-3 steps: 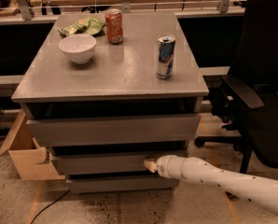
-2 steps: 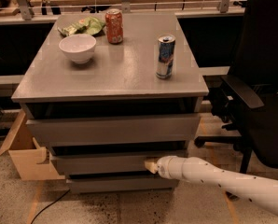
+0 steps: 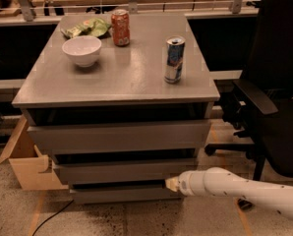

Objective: Close middle drawer

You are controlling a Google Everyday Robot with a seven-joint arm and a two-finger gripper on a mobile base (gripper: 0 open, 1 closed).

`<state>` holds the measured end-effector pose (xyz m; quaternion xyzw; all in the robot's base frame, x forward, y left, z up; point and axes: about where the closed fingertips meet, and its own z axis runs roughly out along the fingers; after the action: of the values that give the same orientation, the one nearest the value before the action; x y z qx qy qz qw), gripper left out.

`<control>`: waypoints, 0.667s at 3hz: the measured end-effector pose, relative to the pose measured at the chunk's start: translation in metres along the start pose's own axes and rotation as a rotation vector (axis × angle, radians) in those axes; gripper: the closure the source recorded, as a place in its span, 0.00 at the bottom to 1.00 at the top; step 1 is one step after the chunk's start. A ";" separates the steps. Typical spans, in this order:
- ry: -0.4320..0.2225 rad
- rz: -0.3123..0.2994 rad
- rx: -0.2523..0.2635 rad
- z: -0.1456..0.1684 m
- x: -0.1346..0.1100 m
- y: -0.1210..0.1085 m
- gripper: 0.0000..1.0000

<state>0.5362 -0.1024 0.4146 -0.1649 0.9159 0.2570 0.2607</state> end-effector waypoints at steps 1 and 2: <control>0.062 0.043 0.049 -0.025 0.022 -0.017 1.00; 0.119 0.088 0.087 -0.053 0.045 -0.032 1.00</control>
Offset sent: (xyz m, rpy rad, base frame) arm -0.0723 -0.1053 0.0056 -0.1371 0.2087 -0.1125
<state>0.4929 -0.1657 0.4158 -0.1277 0.9465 0.2178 0.2012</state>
